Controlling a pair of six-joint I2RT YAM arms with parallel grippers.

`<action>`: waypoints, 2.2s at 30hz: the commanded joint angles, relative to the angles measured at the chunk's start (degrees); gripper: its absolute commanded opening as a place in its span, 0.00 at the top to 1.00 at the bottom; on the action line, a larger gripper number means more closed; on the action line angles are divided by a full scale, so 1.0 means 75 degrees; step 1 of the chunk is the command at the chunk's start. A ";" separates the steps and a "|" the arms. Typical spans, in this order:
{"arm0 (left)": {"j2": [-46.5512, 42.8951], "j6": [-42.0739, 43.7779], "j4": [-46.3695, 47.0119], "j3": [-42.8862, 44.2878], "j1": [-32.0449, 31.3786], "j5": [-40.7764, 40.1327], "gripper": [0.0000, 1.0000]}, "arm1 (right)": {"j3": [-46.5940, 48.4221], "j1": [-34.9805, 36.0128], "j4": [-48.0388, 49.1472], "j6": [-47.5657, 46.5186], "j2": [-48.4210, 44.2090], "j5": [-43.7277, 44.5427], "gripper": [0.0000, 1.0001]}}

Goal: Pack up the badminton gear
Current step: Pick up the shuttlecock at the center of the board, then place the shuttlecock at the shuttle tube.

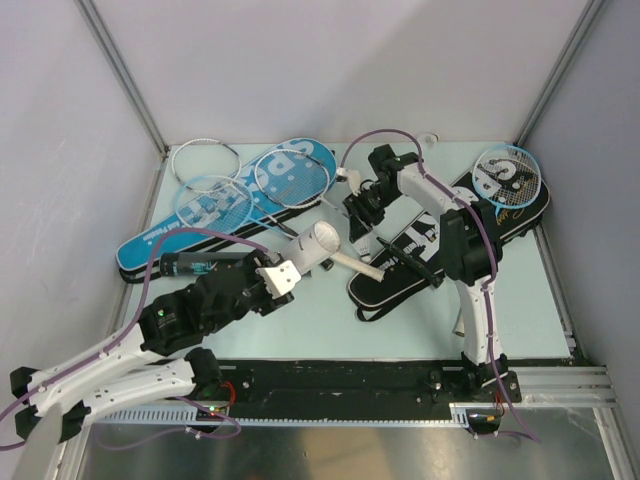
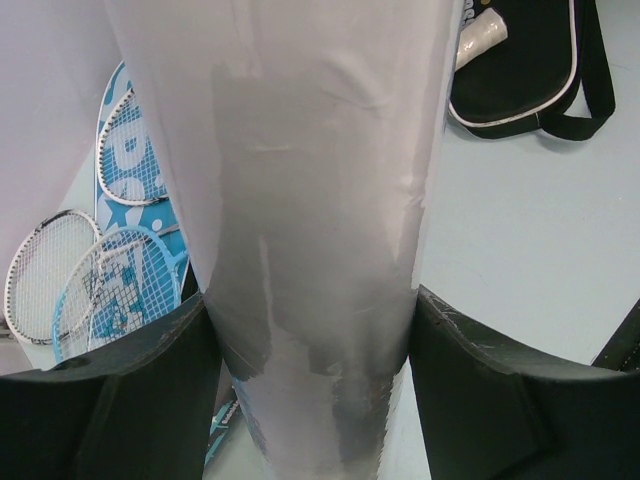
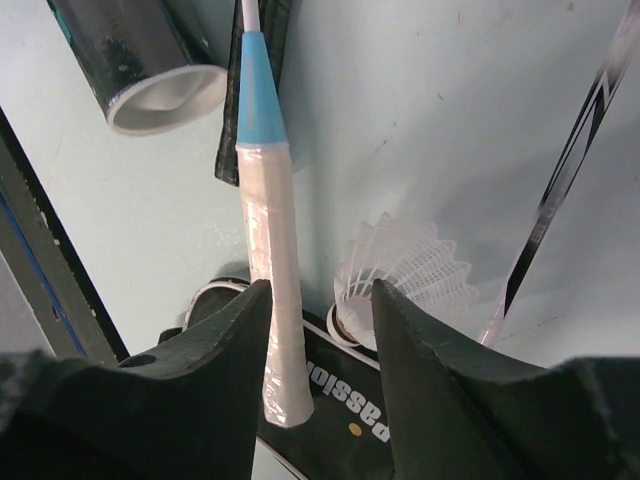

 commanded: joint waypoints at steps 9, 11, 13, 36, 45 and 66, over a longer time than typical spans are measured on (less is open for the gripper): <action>0.0003 -0.0002 0.0356 0.0109 -0.0047 -0.0232 0.73 | 0.0280 -0.0009 -0.0701 -0.0194 -0.0179 0.0407 0.67; 0.0002 -0.0006 0.0355 0.0098 -0.0047 -0.0245 0.73 | 0.0275 -0.0030 -0.0613 -0.0074 -0.0303 0.0563 0.78; 0.0002 -0.0004 0.0355 0.0103 -0.0047 -0.0256 0.73 | 0.0256 -0.0067 -0.0407 0.0103 -0.0530 0.0710 0.93; 0.0631 -0.0082 0.0323 0.0330 -0.0047 -0.0547 0.74 | -0.4019 0.0604 0.4698 0.3744 -0.7860 0.2949 1.00; 0.0727 -0.0156 0.0324 0.0468 -0.0047 -0.0535 0.73 | -0.5851 0.1701 0.6665 0.4850 -0.9953 0.2923 1.00; 0.0548 -0.0084 0.0367 0.0569 -0.0047 -0.0206 0.74 | -0.6854 0.3021 0.8810 0.6790 -0.9309 0.2286 1.00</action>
